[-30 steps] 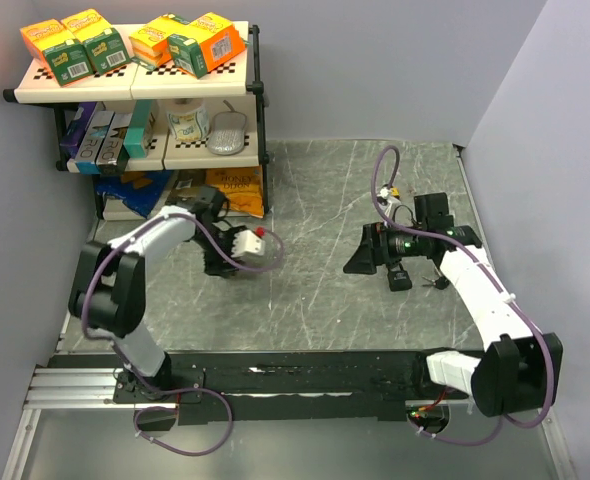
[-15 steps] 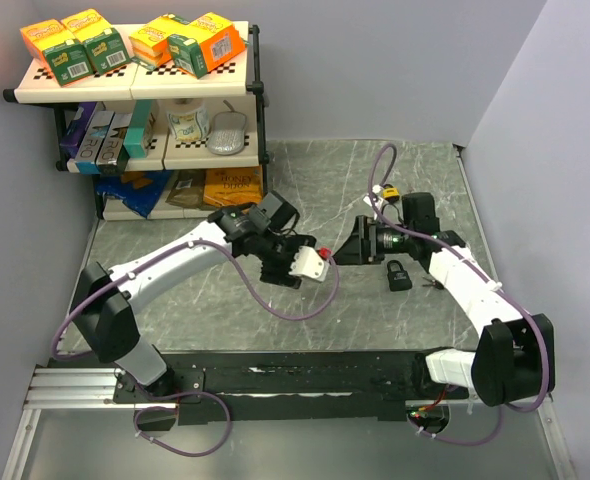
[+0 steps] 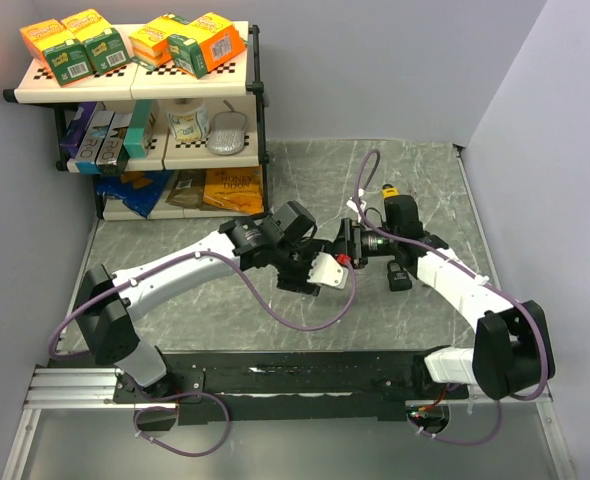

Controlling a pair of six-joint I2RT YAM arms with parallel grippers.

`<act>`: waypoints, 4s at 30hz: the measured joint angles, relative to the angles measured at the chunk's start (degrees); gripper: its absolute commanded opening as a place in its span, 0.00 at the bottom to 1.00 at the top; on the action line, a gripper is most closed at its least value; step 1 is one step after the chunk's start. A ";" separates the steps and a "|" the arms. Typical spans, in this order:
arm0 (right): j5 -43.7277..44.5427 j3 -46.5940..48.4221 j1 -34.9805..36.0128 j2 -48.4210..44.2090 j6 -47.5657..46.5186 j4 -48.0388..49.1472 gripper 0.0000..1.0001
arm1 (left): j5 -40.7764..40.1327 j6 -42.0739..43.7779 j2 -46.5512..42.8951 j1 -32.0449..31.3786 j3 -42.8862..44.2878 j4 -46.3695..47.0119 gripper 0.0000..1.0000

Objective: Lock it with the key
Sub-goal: Pick up the lock from the center of the board, then lock the lock.

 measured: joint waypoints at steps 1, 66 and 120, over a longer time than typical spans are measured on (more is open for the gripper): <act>-0.15 0.00 0.15 0.44 1.09 1.20 0.68 | -0.20 -0.63 0.00 -0.20 0.00 0.48 0.01; -9.05 4.72 2.56 -15.93 -15.54 -8.44 0.00 | -1.22 -2.08 -25.07 2.32 -18.40 16.11 0.48; -3.76 10.49 3.41 -22.95 -49.62 -28.22 0.94 | 25.00 -15.58 -13.73 9.86 -1.05 -6.75 0.01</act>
